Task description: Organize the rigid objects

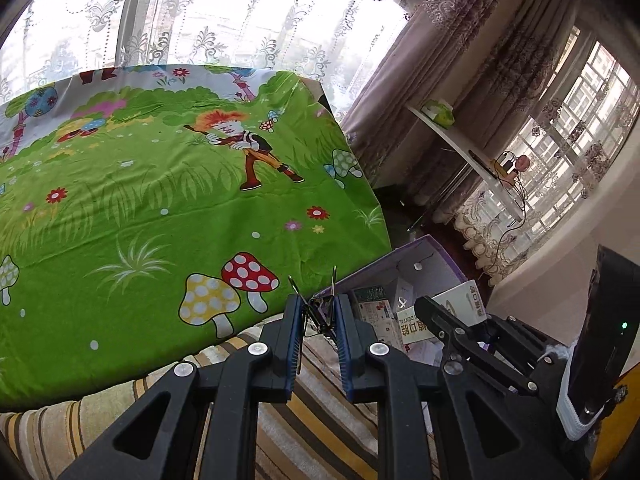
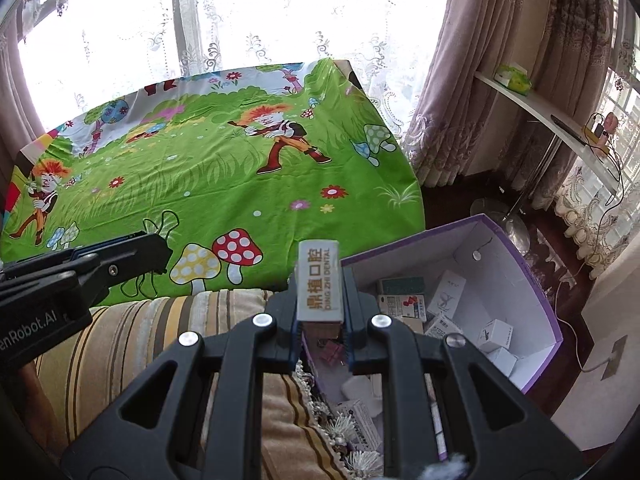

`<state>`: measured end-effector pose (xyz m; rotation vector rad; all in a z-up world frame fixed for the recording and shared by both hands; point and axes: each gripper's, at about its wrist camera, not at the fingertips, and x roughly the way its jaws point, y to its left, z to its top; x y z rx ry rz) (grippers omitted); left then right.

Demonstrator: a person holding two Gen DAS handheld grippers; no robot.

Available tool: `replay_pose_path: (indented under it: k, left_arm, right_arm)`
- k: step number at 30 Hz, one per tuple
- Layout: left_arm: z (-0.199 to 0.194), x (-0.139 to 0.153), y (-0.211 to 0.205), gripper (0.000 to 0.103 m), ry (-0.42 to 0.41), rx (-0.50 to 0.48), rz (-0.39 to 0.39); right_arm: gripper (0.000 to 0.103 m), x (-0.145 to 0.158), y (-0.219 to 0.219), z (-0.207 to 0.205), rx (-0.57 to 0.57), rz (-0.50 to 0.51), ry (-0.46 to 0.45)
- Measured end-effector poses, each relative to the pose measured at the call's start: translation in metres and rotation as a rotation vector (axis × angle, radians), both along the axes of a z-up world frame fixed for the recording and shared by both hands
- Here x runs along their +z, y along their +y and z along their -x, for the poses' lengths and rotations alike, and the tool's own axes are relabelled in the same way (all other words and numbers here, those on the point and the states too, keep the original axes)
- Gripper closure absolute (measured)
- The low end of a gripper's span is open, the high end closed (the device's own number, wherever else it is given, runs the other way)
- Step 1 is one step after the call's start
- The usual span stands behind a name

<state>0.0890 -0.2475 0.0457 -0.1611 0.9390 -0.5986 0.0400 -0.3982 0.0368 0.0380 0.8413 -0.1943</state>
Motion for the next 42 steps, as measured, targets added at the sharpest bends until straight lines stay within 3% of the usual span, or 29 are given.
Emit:
replay_pose_path:
  k: [15, 16, 19, 21, 23, 24, 29, 33, 35, 42]
  left_arm:
    - [0.029, -0.001, -0.088, 0.084, 0.023, -0.222, 0.021]
    - [0.03, -0.001, -0.09, 0.081, 0.023, -0.229, 0.02]
    - [0.033, -0.002, -0.093, 0.058, 0.034, -0.236, 0.011]
    - [0.034, -0.002, -0.089, 0.05, 0.043, -0.229, 0.016]
    - [0.037, -0.003, -0.083, 0.045, 0.068, -0.224, 0.008]
    - [0.04, -0.005, -0.079, 0.043, 0.089, -0.22, 0.01]
    - [0.063, -0.026, -0.057, 0.035, 0.257, -0.164, 0.028]
    - [0.076, -0.025, -0.056, 0.031, 0.211, -0.168, 0.001]
    - [0.075, -0.028, -0.056, 0.022, 0.212, -0.176, 0.017]
    - [0.072, -0.028, -0.06, 0.007, 0.18, -0.194, 0.022]
  right_arm:
    - [0.083, 0.006, -0.103, 0.053, -0.254, -0.022, -0.024]
    - [0.083, 0.007, -0.106, 0.055, -0.261, -0.022, -0.025]
    - [0.077, 0.009, -0.11, 0.059, -0.275, -0.029, -0.025]
    - [0.048, 0.009, -0.11, 0.063, -0.278, -0.041, -0.03]
    - [0.032, 0.01, -0.107, 0.069, -0.281, -0.041, -0.036]
    - [0.03, 0.01, -0.104, 0.072, -0.28, -0.033, -0.033]
    - [0.028, 0.01, -0.089, 0.094, -0.26, -0.022, -0.002]
    - [0.027, 0.007, -0.079, 0.112, -0.252, -0.024, 0.018]
    - [0.027, 0.005, -0.075, 0.118, -0.238, -0.029, 0.028]
    - [0.027, 0.001, -0.076, 0.123, -0.262, -0.026, 0.02]
